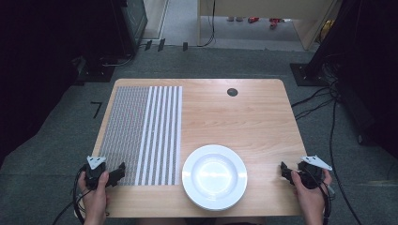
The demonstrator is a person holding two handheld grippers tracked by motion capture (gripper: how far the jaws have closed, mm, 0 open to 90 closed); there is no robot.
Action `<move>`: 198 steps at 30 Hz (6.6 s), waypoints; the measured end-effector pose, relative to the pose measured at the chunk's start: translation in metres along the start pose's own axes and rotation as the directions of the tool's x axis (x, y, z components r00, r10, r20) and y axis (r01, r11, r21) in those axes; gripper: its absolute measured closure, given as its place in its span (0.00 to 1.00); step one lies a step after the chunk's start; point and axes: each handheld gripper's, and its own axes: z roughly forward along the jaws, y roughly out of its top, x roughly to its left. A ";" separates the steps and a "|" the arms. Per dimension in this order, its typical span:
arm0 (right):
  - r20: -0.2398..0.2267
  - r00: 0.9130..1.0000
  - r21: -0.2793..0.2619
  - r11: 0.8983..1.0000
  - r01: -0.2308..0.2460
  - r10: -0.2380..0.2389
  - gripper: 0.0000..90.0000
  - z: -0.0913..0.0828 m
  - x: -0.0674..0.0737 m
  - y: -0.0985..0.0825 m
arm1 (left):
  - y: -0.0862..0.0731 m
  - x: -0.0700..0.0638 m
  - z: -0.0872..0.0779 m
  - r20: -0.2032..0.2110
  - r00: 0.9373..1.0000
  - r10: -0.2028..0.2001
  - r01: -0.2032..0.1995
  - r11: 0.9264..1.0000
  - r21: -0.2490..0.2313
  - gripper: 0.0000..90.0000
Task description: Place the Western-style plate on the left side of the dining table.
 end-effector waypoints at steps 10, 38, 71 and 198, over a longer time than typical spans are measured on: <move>0.001 1.000 0.006 1.000 0.000 0.000 0.14 0.001 0.000 0.001 | 0.005 -0.016 -0.003 0.049 0.999 0.010 -0.009 1.000 -0.023 0.25; 0.025 0.999 0.002 1.000 -0.024 0.024 0.13 0.003 0.004 0.002 | 0.029 -0.094 -0.011 0.178 0.981 0.077 -0.065 0.995 -0.070 0.25; 0.002 0.998 -0.021 0.998 -0.057 0.057 0.16 0.000 0.006 0.003 | 0.024 -0.148 -0.018 0.336 0.929 0.155 -0.134 0.987 -0.086 0.25; -0.654 0.694 -0.082 0.884 -0.460 0.300 0.89 -0.035 0.139 -0.005 | 0.003 -0.167 -0.017 0.605 0.796 0.031 -0.009 0.999 -0.039 0.75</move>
